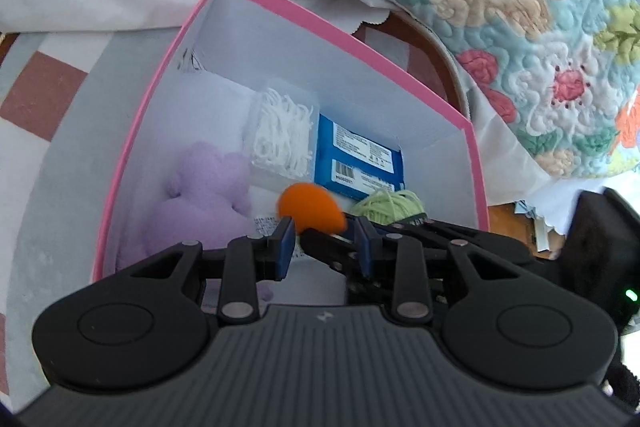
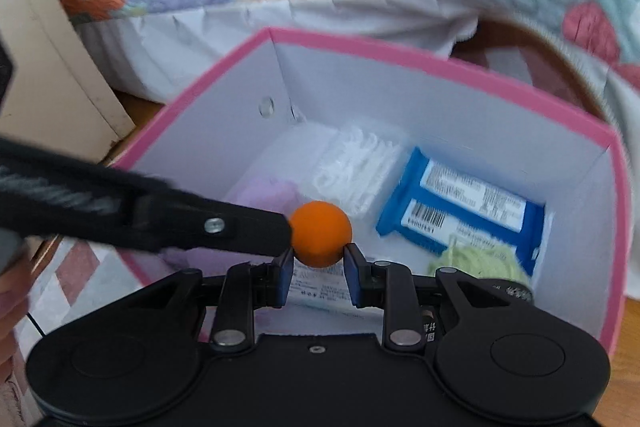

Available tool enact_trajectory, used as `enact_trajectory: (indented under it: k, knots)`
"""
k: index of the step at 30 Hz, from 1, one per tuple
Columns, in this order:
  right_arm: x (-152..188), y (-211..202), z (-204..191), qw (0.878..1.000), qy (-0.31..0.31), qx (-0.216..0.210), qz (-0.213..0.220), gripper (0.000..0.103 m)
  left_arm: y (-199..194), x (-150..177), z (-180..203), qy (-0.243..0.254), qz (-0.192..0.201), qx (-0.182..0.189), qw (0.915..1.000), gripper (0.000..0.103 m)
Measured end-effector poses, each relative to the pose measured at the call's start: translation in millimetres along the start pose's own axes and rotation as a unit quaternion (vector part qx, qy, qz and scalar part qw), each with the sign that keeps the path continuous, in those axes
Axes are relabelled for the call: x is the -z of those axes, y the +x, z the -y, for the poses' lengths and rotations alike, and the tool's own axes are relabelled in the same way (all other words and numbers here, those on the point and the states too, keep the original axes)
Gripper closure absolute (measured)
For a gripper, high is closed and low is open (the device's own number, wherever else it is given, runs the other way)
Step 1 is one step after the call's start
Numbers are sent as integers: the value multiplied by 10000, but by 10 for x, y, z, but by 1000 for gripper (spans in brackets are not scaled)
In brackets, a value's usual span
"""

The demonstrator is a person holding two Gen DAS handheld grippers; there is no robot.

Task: Organize objects
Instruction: 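Carry the orange sponge into the pink box and open the right gripper, then lift the right gripper out of the box toward the foundation bottle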

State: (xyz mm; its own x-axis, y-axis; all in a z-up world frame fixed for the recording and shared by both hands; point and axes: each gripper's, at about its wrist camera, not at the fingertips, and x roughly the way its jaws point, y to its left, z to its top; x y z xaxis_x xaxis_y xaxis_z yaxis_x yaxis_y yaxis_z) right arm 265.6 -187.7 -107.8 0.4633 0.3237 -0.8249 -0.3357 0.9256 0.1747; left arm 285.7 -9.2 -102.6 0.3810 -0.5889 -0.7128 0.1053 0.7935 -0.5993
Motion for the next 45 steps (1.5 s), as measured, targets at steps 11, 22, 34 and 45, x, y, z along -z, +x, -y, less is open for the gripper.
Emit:
enact_trajectory:
  k: [11, 22, 34, 45]
  knots:
    - [106, -252, -32, 9987, 383, 47, 345, 51, -239, 0, 27, 103, 190, -307, 9993, 65]
    - [400, -1249, -216, 9959, -69, 392, 815, 35, -798, 189, 319, 796, -30, -613, 9949, 48]
    - [686, -2104, -637, 9930, -385, 167, 1106, 31, -1573, 509, 616, 1101, 153, -598, 9920, 40]
    - [939, -2238, -948, 9927, -764, 190, 918, 25, -1691, 850, 619, 1171, -25, -435, 9922, 37]
